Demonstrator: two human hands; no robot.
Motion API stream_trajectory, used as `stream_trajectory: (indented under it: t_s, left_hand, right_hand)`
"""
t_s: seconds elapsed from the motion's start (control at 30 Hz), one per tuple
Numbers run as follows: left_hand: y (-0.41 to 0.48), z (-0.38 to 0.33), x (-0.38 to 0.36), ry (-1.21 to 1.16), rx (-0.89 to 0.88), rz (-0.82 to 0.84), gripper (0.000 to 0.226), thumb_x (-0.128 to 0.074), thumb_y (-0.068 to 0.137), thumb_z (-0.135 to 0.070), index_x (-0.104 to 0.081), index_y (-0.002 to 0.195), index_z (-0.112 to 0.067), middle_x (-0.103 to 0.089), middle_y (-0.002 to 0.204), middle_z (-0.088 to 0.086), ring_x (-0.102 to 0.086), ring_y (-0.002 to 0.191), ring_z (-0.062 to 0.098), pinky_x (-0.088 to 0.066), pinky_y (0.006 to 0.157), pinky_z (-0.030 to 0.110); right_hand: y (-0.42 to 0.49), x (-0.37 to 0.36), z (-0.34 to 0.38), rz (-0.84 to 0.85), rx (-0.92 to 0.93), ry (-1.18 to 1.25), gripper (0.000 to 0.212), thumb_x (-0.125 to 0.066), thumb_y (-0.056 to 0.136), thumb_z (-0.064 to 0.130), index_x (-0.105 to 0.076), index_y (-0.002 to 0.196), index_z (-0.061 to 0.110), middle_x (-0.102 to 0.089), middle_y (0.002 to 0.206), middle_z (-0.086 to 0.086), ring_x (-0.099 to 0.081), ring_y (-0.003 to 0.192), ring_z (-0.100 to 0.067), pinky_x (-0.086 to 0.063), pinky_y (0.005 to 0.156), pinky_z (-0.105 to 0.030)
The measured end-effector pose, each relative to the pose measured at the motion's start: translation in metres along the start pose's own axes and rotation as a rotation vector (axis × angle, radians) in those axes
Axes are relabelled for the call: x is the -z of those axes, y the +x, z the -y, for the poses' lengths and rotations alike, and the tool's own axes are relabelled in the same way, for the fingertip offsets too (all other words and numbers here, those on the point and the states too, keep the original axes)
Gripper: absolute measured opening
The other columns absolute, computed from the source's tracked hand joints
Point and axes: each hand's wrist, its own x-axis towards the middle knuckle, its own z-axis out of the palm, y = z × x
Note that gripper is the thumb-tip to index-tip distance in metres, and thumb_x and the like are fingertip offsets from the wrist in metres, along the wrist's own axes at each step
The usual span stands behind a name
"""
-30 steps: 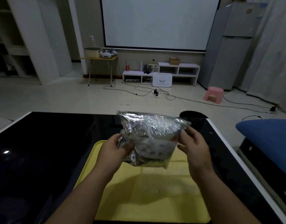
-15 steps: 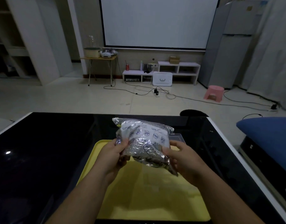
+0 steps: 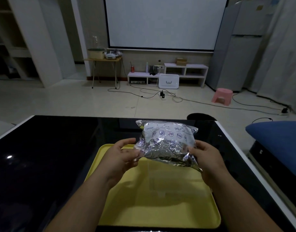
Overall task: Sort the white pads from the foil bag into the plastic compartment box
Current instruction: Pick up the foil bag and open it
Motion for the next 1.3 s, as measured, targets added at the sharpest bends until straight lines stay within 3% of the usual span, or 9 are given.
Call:
stream_trajectory:
  t_s: [0.13,0.27,0.43,0.6,0.83,0.93,1.0,1.1,1.3]
  left_hand:
    - [0.003,0.001,0.003,0.073,-0.043,-0.084,0.032,-0.063,0.09,0.003,-0.063,0.116,-0.016,-0.065,0.064,0.005,-0.047,0.051,0.013,-0.041,0.046,0.023]
    - [0.002,0.002,0.002,0.105,-0.052,-0.094,0.026,-0.06,0.093,-0.001,-0.065,0.112,-0.018,-0.063,0.075,0.007,-0.045,0.049,0.009,-0.039,0.043,0.019]
    - [0.001,-0.002,0.003,0.026,0.003,-0.042,0.021,-0.049,0.102,-0.016,-0.068,0.111,-0.014,-0.062,0.08,0.011,-0.046,0.049,0.011,-0.038,0.043,0.022]
    - [0.0,-0.005,0.001,-0.066,0.059,-0.003,0.042,-0.039,0.102,-0.043,-0.064,0.115,-0.012,-0.064,0.067,0.008,-0.051,0.052,0.015,-0.041,0.045,0.025]
    - [0.004,0.004,0.006,0.008,0.024,-0.002,0.065,-0.058,0.078,-0.058,-0.051,0.13,-0.02,-0.066,0.121,0.01,-0.069,0.104,0.028,-0.056,0.089,0.046]
    - [0.005,0.003,0.009,-0.04,0.01,-0.01,0.067,-0.064,0.077,-0.054,-0.05,0.133,-0.02,-0.064,0.126,0.009,-0.067,0.107,0.034,-0.052,0.095,0.055]
    - [0.003,0.003,0.009,-0.014,-0.001,0.035,0.061,-0.061,0.081,-0.053,-0.054,0.13,-0.018,-0.067,0.123,0.009,-0.069,0.104,0.035,-0.053,0.092,0.057]
    - [-0.001,0.001,0.004,0.023,-0.035,0.071,0.058,-0.063,0.078,-0.051,-0.06,0.114,-0.007,-0.072,0.1,0.011,-0.073,0.084,0.026,-0.058,0.068,0.038]
    - [-0.004,-0.001,0.0,0.0,-0.122,0.035,0.028,-0.072,0.073,-0.034,-0.07,0.096,-0.018,-0.074,0.099,0.012,-0.072,0.09,0.033,-0.057,0.072,0.041]
  right_hand:
    - [0.001,-0.003,0.0,-0.031,0.047,-0.008,0.026,-0.061,0.091,0.0,-0.071,0.087,0.023,-0.076,0.086,-0.004,-0.071,0.092,-0.028,-0.056,0.088,-0.05]
    - [0.0,-0.006,0.0,-0.016,0.078,-0.001,0.026,-0.058,0.093,0.001,-0.072,0.09,0.023,-0.076,0.089,-0.006,-0.071,0.09,-0.03,-0.056,0.085,-0.055]
    - [-0.002,-0.001,0.004,-0.024,0.151,0.018,0.026,-0.058,0.093,-0.001,-0.073,0.094,0.021,-0.076,0.084,-0.001,-0.07,0.078,-0.015,-0.058,0.066,-0.029]
    - [-0.001,0.002,0.006,-0.016,0.15,0.056,0.026,-0.058,0.091,-0.003,-0.072,0.095,0.018,-0.076,0.083,0.001,-0.07,0.075,-0.009,-0.056,0.063,-0.022]
    - [-0.004,0.001,0.008,0.046,0.125,0.046,0.024,-0.055,0.093,-0.002,-0.071,0.093,0.015,-0.075,0.093,-0.009,-0.07,0.095,-0.032,-0.056,0.086,-0.05]
    - [-0.004,0.001,0.006,0.1,0.111,-0.008,0.021,-0.051,0.094,-0.004,-0.069,0.095,0.007,-0.073,0.095,-0.017,-0.067,0.095,-0.036,-0.053,0.091,-0.053]
    - [-0.004,0.001,0.004,0.168,0.085,-0.043,0.02,-0.051,0.094,-0.004,-0.069,0.094,0.005,-0.074,0.091,-0.014,-0.069,0.089,-0.033,-0.057,0.081,-0.046]
    - [-0.008,-0.001,0.002,0.265,0.06,-0.088,0.02,-0.054,0.091,-0.008,-0.069,0.095,0.004,-0.074,0.082,-0.011,-0.069,0.07,-0.02,-0.055,0.058,-0.026]
    - [-0.007,-0.005,0.003,0.229,0.144,-0.064,0.033,-0.052,0.084,-0.011,-0.064,0.105,0.012,-0.071,0.098,-0.008,-0.067,0.078,-0.016,-0.051,0.058,-0.02]
